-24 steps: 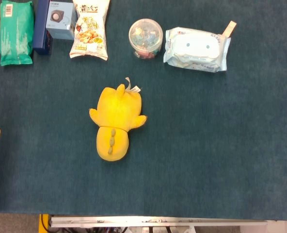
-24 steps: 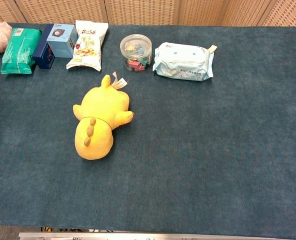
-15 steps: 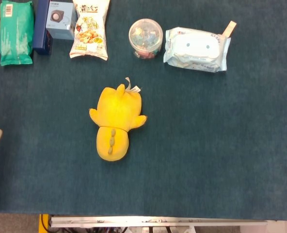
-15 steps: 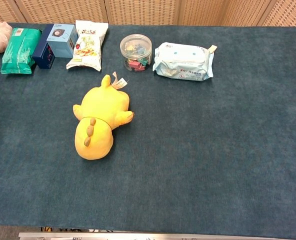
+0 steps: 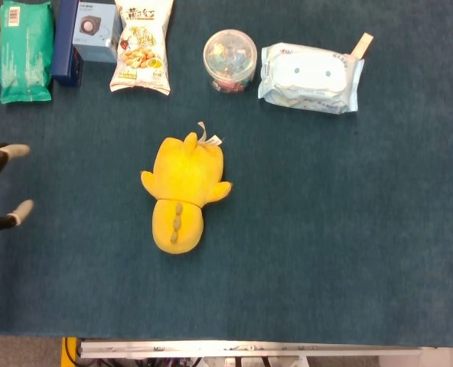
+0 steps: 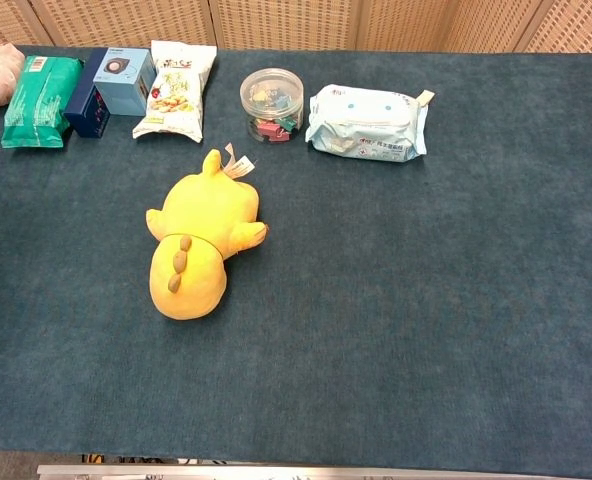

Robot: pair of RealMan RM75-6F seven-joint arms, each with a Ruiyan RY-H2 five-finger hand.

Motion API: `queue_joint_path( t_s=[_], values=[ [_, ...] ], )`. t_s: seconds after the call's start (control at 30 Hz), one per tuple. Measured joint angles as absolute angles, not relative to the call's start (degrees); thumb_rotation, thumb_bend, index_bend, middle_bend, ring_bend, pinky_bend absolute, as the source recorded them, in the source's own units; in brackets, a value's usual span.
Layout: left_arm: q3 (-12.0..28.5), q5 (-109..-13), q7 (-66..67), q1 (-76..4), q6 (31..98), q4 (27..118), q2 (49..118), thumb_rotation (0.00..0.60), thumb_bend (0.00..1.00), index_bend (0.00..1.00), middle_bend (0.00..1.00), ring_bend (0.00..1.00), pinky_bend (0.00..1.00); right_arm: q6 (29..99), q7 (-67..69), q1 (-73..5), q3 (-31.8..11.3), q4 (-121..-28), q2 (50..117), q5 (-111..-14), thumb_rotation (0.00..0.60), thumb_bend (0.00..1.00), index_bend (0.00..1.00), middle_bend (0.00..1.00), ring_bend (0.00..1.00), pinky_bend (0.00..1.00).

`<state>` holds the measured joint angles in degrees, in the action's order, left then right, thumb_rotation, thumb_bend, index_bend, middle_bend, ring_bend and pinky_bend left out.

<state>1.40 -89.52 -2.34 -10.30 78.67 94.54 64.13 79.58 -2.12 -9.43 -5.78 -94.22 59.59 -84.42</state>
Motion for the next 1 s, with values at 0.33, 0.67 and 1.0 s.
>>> queue_joint_path(
  t_s=[0.33,0.67,1.0],
  values=[
    [1.16,-95.68,-17.74,-17.92,72.53,92.39,64.59,0.458,0.14,0.21,0.26,0.19,0.11,79.37,-3.19,-10.39,-6.67,-96.78,57.79,-84.27,0.6,0.16,0.26,0.36,0.33,0.39],
    [0.55,-100.4,-29.37,-27.76,64.7,88.8,68.25,0.235,0.06,0.13,0.13,0.1,0.04,79.07,-3.69,-10.54,-6.17,-97.56,57.79,-84.45,0.6,0.16,0.26,0.36,0.33,0.39],
    [1.06,-101.74,-33.5,-36.88,58.72,82.89,76.82,0.226,0.05,0.01,0.0,0.0,0.0,79.34,-3.69,-9.83,-5.4,-97.84,57.43,-84.18,0.6,0.16,0.26,0.36,0.33,0.39]
  ],
)
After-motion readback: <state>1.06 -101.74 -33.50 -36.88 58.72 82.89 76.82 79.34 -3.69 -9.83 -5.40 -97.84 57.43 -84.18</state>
